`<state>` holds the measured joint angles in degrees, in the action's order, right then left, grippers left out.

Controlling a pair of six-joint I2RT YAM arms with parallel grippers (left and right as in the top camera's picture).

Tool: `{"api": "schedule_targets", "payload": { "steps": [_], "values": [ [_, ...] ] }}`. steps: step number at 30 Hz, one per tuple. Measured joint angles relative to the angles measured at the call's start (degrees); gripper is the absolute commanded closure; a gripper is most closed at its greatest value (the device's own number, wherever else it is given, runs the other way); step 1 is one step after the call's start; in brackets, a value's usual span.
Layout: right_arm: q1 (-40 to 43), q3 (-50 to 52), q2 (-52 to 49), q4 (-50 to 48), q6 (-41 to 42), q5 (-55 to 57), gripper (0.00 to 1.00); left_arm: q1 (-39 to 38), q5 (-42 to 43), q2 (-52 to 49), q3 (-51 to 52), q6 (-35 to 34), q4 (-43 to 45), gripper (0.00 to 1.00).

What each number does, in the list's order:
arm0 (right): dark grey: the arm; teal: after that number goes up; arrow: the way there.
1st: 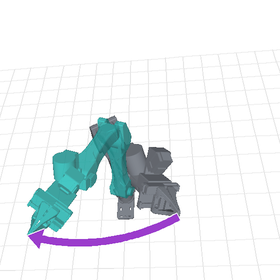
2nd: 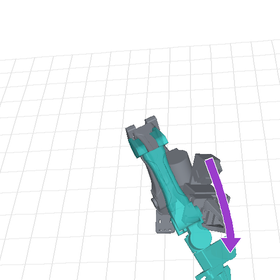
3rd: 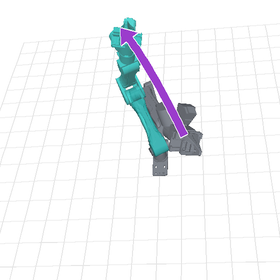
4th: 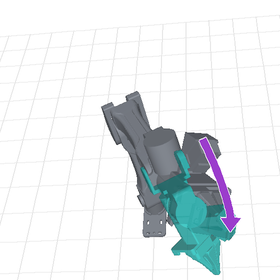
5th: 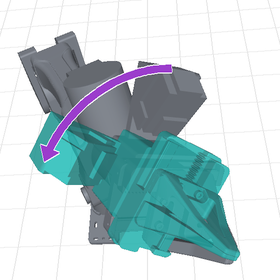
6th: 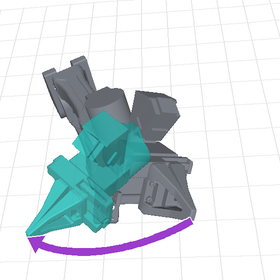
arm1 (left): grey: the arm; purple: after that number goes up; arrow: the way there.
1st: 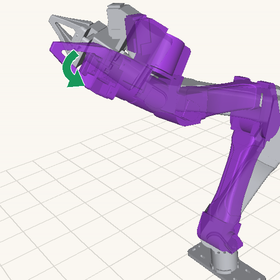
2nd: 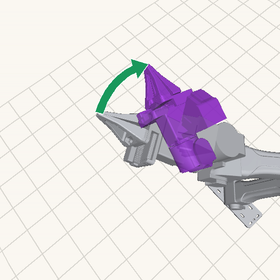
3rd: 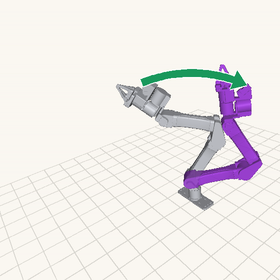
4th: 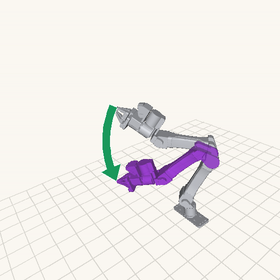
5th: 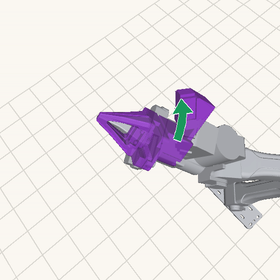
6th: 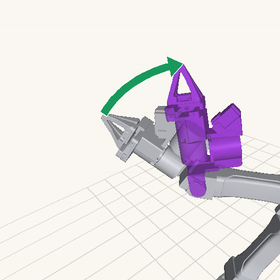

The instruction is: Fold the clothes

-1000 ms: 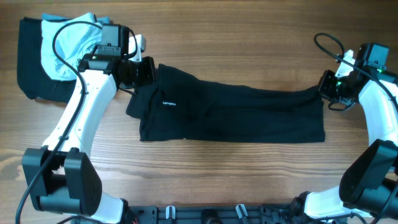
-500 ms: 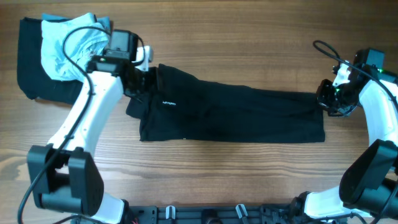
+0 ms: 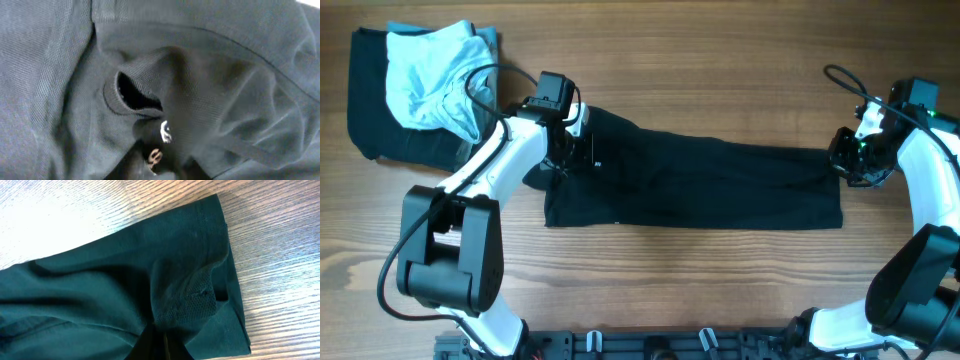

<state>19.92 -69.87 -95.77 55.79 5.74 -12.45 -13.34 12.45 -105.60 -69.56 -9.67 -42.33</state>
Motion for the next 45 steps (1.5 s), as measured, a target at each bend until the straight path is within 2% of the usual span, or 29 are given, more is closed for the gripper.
{"api": "schedule_targets", "payload": {
  "steps": [6,15,21,26,29,32,41,43,44,45],
  "values": [
    [0.0,0.0,0.0,0.1,0.0,0.0,0.96,0.0,-0.2,0.0,0.0,0.2,0.7,0.96],
    [0.0,0.0,0.0,-0.3,0.0,0.0,0.96,0.0,-0.2,5.7,-3.9,0.2,-6.9,0.96],
    [0.0,-0.4,0.0,-4.1,0.0,-0.1,0.96,0.0,-1.3,13.5,-6.0,0.2,-6.2,0.96],
    [0.0,-1.1,0.0,-11.2,-0.5,-2.1,0.96,0.0,-2.4,14.3,-6.1,0.2,-5.4,0.96],
    [0.0,-1.4,0.0,-12.1,-0.7,-3.2,0.96,0.0,-3.0,14.3,-6.1,0.2,-4.9,0.96],
    [0.0,-1.5,0.0,-9.1,-0.7,-3.7,0.96,0.0,-4.5,14.3,-6.1,0.2,-5.5,0.96],
    [0.0,-1.6,0.0,8.3,1.0,-0.5,0.96,0.0,-8.4,14.3,-6.1,0.2,-13.6,0.96],
    [0.0,-1.6,0.0,10.2,1.9,1.3,0.89,0.0,-8.9,14.3,-6.1,0.2,-15.3,0.96],
    [0.0,-1.6,0.0,10.7,2.1,1.9,0.72,0.0,-9.1,14.3,-6.1,0.2,-16.1,0.96],
    [0.0,-1.5,0.0,10.9,2.4,2.6,0.50,0.0,-9.3,14.3,-6.1,0.2,-16.9,0.96]
  ]
}}
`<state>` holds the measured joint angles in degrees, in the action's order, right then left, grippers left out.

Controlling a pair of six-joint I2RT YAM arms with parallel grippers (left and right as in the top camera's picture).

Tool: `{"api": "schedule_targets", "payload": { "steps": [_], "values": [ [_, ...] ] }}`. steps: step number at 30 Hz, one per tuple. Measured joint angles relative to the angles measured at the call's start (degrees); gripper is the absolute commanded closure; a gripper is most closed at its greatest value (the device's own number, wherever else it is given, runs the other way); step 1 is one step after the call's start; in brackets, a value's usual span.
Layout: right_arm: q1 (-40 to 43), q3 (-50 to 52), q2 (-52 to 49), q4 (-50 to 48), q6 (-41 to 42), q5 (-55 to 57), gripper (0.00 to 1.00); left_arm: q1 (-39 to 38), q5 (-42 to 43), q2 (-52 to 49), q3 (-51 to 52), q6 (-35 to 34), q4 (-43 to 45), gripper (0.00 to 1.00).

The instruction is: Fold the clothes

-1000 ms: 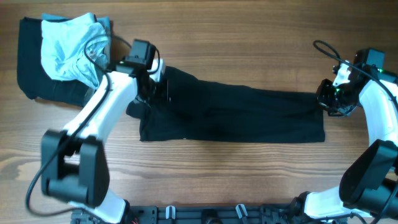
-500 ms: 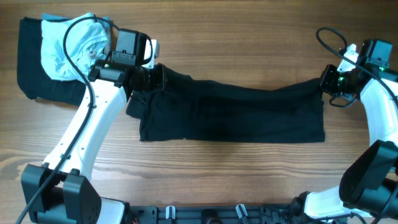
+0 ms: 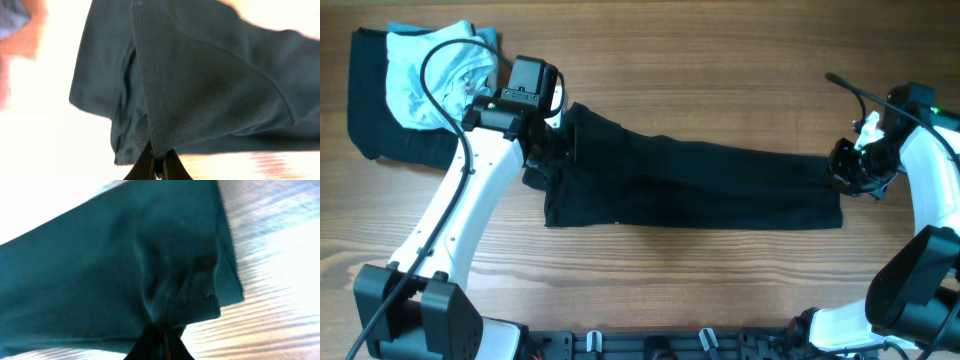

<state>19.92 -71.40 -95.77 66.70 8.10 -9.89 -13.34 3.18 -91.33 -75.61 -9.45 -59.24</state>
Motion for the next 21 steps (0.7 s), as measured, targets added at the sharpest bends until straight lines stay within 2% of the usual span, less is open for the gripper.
{"api": "schedule_targets", "payload": {
  "steps": [1,2,4,5,15,21],
  "values": [
    [0.0,0.0,0.0,-0.2,0.5,0.6,0.38,0.0,-0.2,0.0,0.0,0.0,-0.7,0.96],
    [0.0,0.0,0.0,-0.5,1.0,1.0,0.31,0.0,-0.3,0.0,0.0,0.0,-1.0,0.95],
    [0.0,0.0,0.0,-1.4,1.2,1.4,0.23,0.0,-0.4,0.0,0.0,0.0,-1.1,0.67],
    [0.0,0.0,0.0,-1.9,1.2,1.6,0.18,0.0,-0.4,0.0,0.0,0.0,-1.1,0.58],
    [3.4,0.1,-0.2,-8.1,1.9,2.4,0.14,0.0,-0.8,0.0,0.0,0.2,-1.8,0.49],
    [5.4,0.1,-5.1,-8.6,2.1,0.9,0.12,0.0,-0.6,0.0,0.2,0.2,-1.1,0.51]
  ]
}}
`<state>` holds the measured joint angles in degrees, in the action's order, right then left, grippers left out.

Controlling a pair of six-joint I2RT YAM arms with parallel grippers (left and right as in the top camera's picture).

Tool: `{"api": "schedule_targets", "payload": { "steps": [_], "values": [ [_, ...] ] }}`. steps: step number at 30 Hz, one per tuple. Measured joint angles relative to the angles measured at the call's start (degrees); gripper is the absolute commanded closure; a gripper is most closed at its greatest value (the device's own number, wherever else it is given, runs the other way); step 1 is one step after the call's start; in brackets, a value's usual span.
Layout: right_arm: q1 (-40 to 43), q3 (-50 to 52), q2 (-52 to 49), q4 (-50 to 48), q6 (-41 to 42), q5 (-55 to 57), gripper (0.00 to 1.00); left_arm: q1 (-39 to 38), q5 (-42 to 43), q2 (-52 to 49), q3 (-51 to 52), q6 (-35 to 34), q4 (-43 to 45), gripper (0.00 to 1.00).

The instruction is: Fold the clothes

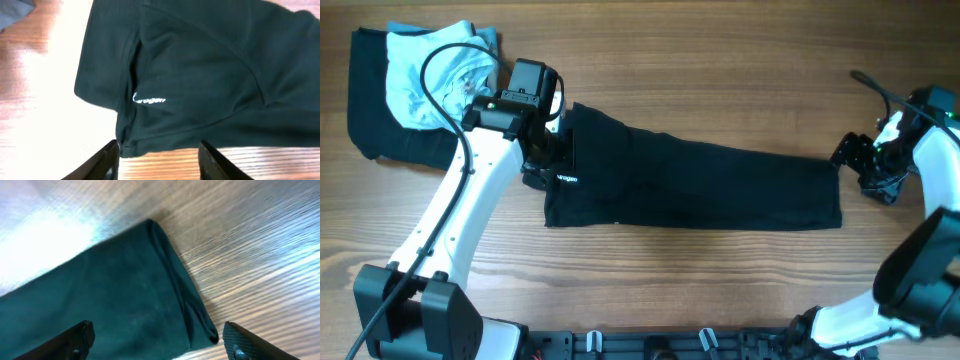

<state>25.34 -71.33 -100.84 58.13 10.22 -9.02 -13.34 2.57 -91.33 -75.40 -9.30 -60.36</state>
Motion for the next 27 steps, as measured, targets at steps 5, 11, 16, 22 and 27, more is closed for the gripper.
{"api": "schedule_targets", "payload": {
  "steps": [5,11,16,22,27],
  "values": [
    [0.5,0.0,-5.5,0.7,-1.0,-3.8,0.09,0.0,0.5,-0.1,3.4,0.0,3.9,0.47],
    [0.5,0.3,-9.1,0.7,-2.6,-4.9,0.08,0.0,0.5,-0.6,5.7,0.0,6.2,0.45],
    [0.8,3.2,-9.9,-1.9,-7.7,-9.5,0.39,0.0,0.5,-0.6,5.7,0.0,6.6,0.44],
    [1.0,8.3,-9.4,-5.7,-12.1,-19.0,0.96,0.0,0.5,-0.7,5.7,0.0,7.7,0.43],
    [1.2,8.1,-9.8,-4.5,-11.8,-20.8,0.96,0.0,0.5,-0.7,5.7,0.0,7.6,0.44]
  ]
}}
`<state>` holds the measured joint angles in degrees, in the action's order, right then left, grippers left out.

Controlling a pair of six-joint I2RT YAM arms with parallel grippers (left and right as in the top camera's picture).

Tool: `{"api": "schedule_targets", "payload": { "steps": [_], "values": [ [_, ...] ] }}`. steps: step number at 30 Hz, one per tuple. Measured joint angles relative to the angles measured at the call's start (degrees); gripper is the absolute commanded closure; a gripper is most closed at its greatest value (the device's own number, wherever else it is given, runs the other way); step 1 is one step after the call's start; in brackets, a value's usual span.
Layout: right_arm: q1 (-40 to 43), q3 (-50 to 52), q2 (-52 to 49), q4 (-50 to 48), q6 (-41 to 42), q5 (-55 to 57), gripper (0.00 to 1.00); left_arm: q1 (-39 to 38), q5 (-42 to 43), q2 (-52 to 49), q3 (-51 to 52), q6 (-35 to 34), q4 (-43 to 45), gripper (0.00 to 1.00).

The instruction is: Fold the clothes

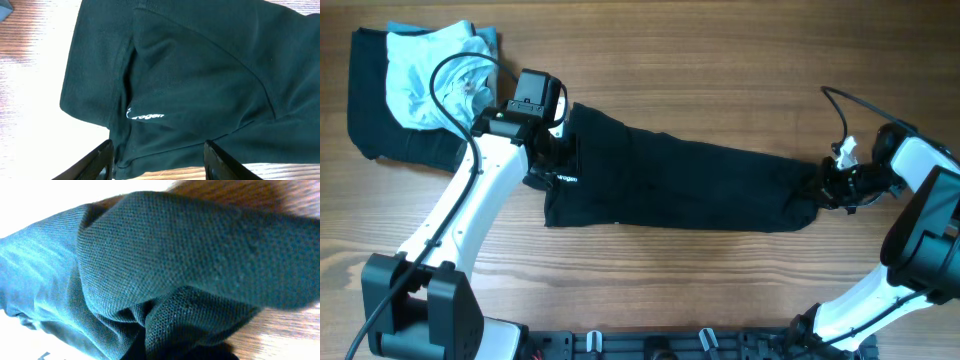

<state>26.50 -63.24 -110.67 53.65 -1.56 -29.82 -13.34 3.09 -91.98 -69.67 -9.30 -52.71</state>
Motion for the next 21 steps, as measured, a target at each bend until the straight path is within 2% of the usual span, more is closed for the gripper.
{"api": "schedule_targets", "payload": {
  "steps": [6,13,21],
  "values": [
    [2.9,-8.3,1.9,7.0,6.1,8.6,0.96,0.0,-0.1,0.0,0.0,0.0,-0.7,0.43],
    [3.8,-15.9,10.6,8.5,9.1,15.2,0.96,0.0,-0.3,0.0,0.0,0.0,-0.5,0.42],
    [-10.4,-16.0,12.3,10.5,11.0,16.9,0.96,0.0,-0.3,0.0,0.0,0.0,0.5,0.42]
  ]
}}
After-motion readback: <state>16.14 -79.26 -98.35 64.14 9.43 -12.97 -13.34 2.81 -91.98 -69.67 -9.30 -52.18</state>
